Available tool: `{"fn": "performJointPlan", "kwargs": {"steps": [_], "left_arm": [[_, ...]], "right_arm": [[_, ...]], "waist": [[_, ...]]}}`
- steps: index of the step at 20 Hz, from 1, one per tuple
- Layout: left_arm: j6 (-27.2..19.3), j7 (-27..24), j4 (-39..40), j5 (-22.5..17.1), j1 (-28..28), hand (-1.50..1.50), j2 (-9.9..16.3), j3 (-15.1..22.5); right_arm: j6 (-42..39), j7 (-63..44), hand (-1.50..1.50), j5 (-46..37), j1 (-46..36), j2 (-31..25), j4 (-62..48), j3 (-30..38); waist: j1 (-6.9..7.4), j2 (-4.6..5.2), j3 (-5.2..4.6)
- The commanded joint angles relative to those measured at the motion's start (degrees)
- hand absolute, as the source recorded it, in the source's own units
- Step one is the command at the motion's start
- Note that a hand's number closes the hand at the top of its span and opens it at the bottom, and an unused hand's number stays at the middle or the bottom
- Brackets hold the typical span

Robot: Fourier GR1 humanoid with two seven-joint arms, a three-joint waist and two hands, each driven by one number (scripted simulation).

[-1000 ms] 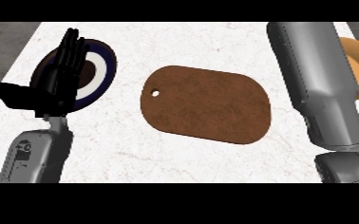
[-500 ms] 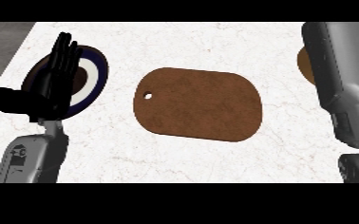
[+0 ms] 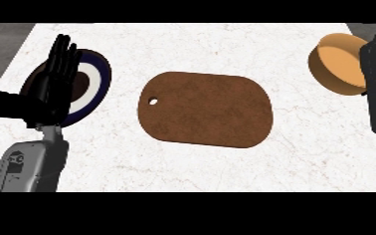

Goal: Pick the squash from the cutting board and place it in the pot

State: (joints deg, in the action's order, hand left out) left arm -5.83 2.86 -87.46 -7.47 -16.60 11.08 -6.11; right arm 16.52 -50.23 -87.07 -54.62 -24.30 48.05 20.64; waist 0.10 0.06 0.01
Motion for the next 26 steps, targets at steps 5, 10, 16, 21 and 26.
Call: {"fn": "performJointPlan", "kwargs": {"steps": [5, 10, 16, 21, 26], "left_arm": [[1.4, -1.8, 0.6, -0.1, 1.3, 0.00, 0.6, -1.0], [0.1, -1.0, -0.3, 1.1, 1.4, 0.00, -1.0, 0.6], [1.0, 1.8, 1.0, 0.1, -4.0, 0.00, 1.0, -0.6], [1.8, 0.8, -0.4, -0.5, -0.8, 0.00, 0.4, -0.7], [0.5, 0.5, -1.0, 0.7, -0.6, 0.00, -1.5, 0.9]], "right_arm": [[6.6, 9.3, 1.50, 6.9, 6.5, -6.3, -3.8, 3.7], [6.8, 11.8, 1.50, 9.4, 4.9, -8.2, -15.9, 6.3], [9.6, 19.4, -1.50, 22.2, 6.1, -5.3, -19.1, 14.5], [11.6, 30.0, -1.50, 25.8, 4.3, -6.0, -23.6, 14.9], [16.5, 37.5, -1.50, 32.0, 1.9, -6.5, -19.1, 18.4]], "waist": [[0.18, 0.04, 0.01], [1.14, 0.38, 0.06], [0.85, 0.48, 0.13], [1.56, 0.54, 0.12], [1.10, 0.38, 0.14]]}}
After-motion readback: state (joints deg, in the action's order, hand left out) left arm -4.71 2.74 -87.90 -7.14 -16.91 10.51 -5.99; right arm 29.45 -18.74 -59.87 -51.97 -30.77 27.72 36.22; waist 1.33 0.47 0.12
